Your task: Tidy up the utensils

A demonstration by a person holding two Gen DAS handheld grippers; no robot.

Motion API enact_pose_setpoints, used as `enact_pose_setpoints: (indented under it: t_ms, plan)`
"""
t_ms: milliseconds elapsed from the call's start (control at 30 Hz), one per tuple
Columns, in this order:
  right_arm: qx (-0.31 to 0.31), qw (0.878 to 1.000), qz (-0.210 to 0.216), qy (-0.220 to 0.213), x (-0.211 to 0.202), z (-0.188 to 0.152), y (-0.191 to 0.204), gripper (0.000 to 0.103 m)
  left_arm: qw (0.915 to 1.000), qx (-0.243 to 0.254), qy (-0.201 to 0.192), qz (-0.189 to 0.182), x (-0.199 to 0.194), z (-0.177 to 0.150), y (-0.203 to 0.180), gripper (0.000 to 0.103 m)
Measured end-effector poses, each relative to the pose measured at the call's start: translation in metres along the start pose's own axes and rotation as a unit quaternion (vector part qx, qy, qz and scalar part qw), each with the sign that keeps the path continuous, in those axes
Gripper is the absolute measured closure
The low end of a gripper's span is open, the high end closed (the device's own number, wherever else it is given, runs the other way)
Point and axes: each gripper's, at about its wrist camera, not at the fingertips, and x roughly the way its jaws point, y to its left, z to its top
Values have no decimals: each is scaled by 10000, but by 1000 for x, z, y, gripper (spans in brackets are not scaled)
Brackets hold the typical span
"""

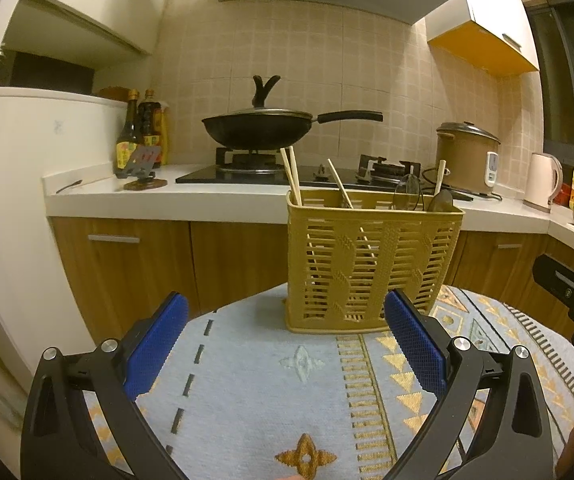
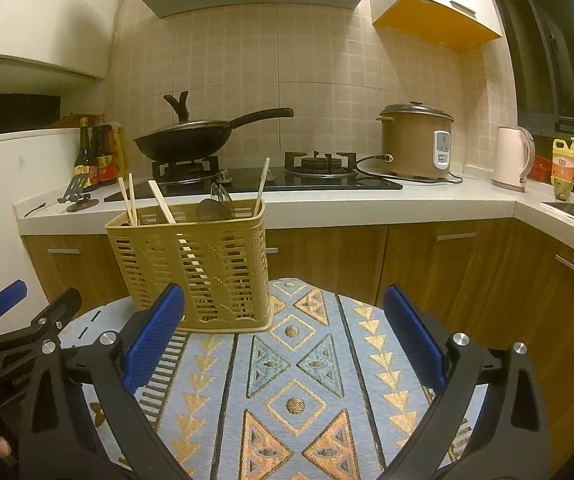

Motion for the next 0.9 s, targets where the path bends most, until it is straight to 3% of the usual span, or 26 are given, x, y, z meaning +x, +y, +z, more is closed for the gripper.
enact_pose_setpoints:
  t_ms: [900]
  plan:
    - [-10,9999,78,93,2,-2,1,8,9998,83,142,-138,2,-2,-6,8]
